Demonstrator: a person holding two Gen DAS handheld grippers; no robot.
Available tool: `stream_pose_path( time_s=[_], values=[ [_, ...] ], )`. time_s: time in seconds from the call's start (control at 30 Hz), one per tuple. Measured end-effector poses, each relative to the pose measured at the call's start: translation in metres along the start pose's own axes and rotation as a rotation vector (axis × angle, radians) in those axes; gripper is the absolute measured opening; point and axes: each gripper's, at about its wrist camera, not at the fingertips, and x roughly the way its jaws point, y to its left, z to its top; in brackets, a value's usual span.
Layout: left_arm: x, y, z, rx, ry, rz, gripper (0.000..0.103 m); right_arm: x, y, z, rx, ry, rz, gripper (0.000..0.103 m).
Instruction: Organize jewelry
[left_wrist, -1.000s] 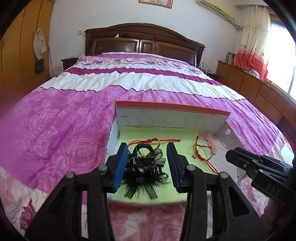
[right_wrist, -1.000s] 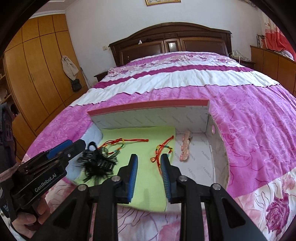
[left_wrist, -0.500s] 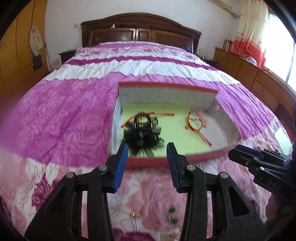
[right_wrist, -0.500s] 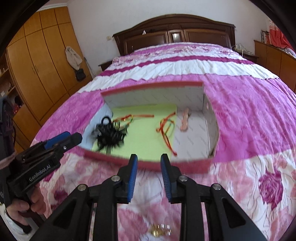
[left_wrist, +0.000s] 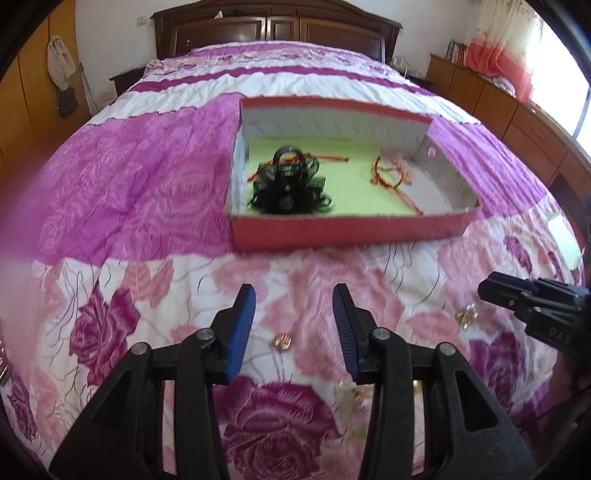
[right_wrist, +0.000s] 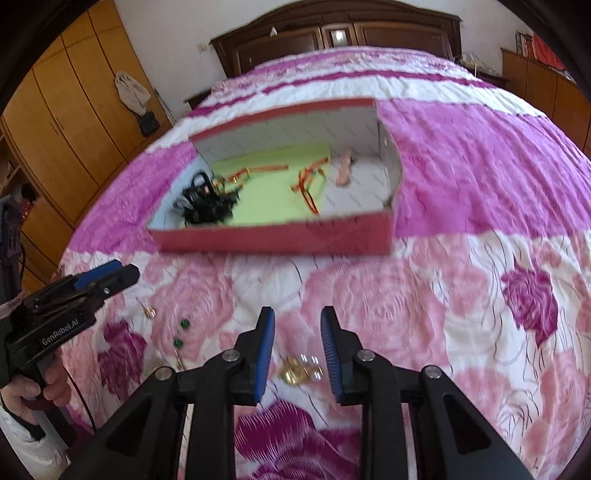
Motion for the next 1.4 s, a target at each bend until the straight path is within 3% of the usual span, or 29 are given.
stream_pose_path(
  time_s=[0.2,0.53,0.83,0.9,1.03,1.4],
  values=[
    [0.006,0.006,-0.01,-0.004,0.04,0.019,0.035,0.007,-0.007,-0.015,0.009,0.073,0.007,0.028],
    [0.023,0.013,-0.021,-0.025,0.115,0.044,0.033,0.017,-0.009,-0.024,0.015,0.118,0.014,0.028],
    [0.03,0.013,-0.027,-0.036,0.136,0.014,0.006,0.026,-0.003,-0.025,-0.012,0.127,0.003,0.028],
    [0.03,0.012,-0.028,-0.033,0.139,0.003,0.001,0.026,-0.001,-0.026,-0.021,0.127,0.002,0.024],
    [0.028,0.01,-0.028,-0.023,0.136,-0.002,0.0,0.026,-0.001,-0.028,-0.033,0.126,0.009,0.01],
    [0.014,0.006,-0.02,-0.025,0.097,-0.033,0.0,0.012,0.012,-0.027,-0.083,0.085,0.044,0.009]
  ],
)
